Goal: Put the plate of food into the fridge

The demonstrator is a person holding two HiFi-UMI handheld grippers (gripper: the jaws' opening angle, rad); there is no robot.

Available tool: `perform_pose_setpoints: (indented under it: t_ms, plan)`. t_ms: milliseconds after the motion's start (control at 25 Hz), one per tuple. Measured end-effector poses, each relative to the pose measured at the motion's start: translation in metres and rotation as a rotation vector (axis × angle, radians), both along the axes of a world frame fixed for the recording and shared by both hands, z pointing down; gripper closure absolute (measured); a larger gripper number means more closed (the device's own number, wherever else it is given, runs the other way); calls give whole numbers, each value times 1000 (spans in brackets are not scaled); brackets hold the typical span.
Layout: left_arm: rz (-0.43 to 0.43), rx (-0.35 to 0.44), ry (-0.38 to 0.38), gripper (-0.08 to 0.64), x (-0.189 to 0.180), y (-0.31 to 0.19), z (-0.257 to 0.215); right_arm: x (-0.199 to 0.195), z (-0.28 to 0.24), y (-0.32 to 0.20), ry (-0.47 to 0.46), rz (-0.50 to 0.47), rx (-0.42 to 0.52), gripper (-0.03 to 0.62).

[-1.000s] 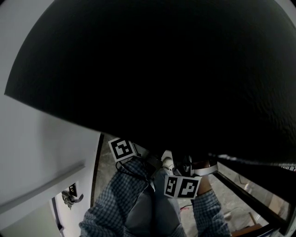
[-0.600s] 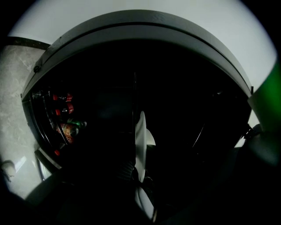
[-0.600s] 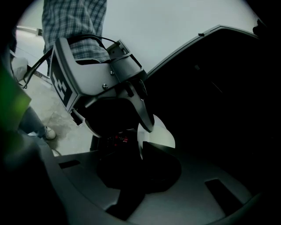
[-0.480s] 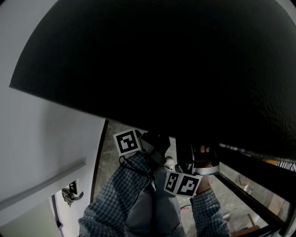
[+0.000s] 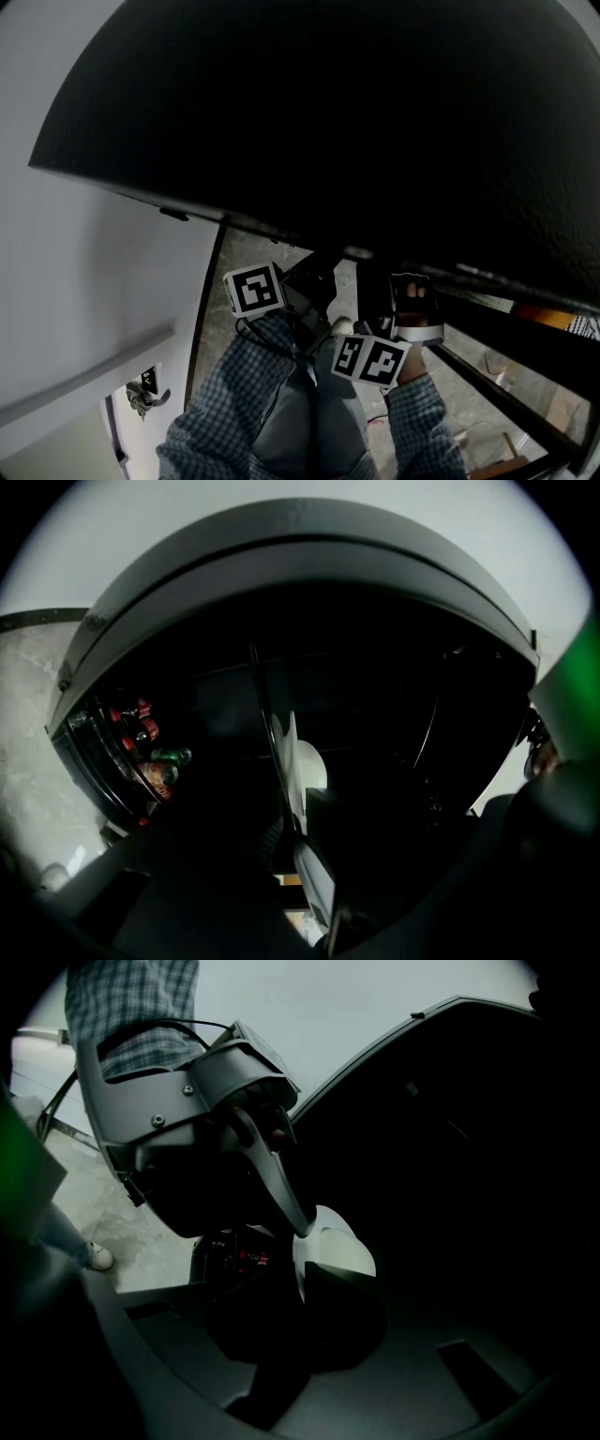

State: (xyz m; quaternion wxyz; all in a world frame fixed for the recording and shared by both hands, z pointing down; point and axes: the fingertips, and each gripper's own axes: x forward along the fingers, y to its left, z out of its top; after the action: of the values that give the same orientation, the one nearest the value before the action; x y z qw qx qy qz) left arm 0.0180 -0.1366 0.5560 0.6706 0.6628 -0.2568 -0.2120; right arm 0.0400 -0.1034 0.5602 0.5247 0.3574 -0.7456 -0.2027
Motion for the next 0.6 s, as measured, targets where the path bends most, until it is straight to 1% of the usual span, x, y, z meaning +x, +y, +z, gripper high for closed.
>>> perform_pose_setpoints:
  t_ms: [240, 440, 600]
  plan:
    - [-5, 2, -45, 497, -12, 9, -1, -1, 0, -13, -25, 24, 8, 551]
    - [1, 0, -75, 498, -18, 18, 2, -2, 2, -24, -5, 19, 26, 552]
    - [-1, 8, -80, 497, -20, 20, 3, -3, 3, -32, 1, 13, 35, 552]
